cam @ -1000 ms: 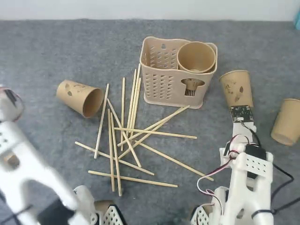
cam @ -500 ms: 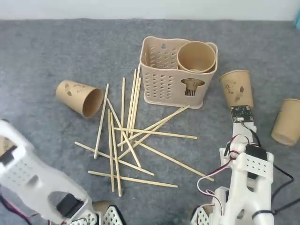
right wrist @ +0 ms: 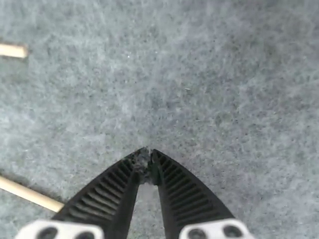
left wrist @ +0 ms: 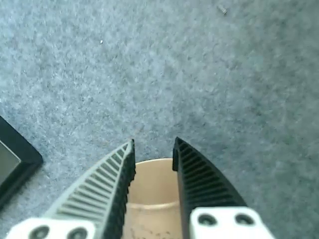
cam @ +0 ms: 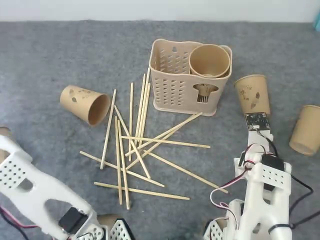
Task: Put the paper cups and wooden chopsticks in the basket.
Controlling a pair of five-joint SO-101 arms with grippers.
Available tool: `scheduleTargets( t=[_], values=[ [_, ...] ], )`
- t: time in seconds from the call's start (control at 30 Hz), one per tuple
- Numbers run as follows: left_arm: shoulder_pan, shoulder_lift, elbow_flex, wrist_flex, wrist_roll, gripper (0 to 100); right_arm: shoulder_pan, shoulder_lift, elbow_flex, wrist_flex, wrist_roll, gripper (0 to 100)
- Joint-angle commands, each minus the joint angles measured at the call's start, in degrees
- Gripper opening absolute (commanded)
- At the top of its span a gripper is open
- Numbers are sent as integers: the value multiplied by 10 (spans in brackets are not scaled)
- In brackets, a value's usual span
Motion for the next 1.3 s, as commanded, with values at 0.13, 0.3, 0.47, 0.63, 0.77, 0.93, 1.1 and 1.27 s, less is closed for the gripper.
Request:
scheduleTargets(
  t=[0.13, 0.3, 0.47, 0.63, 0.77, 0.93, 1.1, 1.27],
  values=[
    [-11, -42, 165, 20, -95, 117, 5, -16, -3, -10, 7, 8],
    [-7, -139, 342, 20, -131, 116, 5, -16, -3, -10, 7, 8],
    [-6, -280, 516, 20, -185, 115, 5, -16, -3, -10, 7, 8],
    [-16, -440, 679, 20, -265, 115, 5, -16, -3, -10, 7, 8],
    [-38, -555, 803, 19, -343, 118, 5, -16, -3, -10, 7, 8],
    [-84, -644, 892, 18, -398, 119, 5, -16, -3, -10, 7, 8],
    [-130, -663, 914, 17, -413, 119, 5, -16, -3, -10, 7, 8],
    [-150, -667, 915, 16, -425, 119, 5, -16, -3, -10, 7, 8]
  ],
)
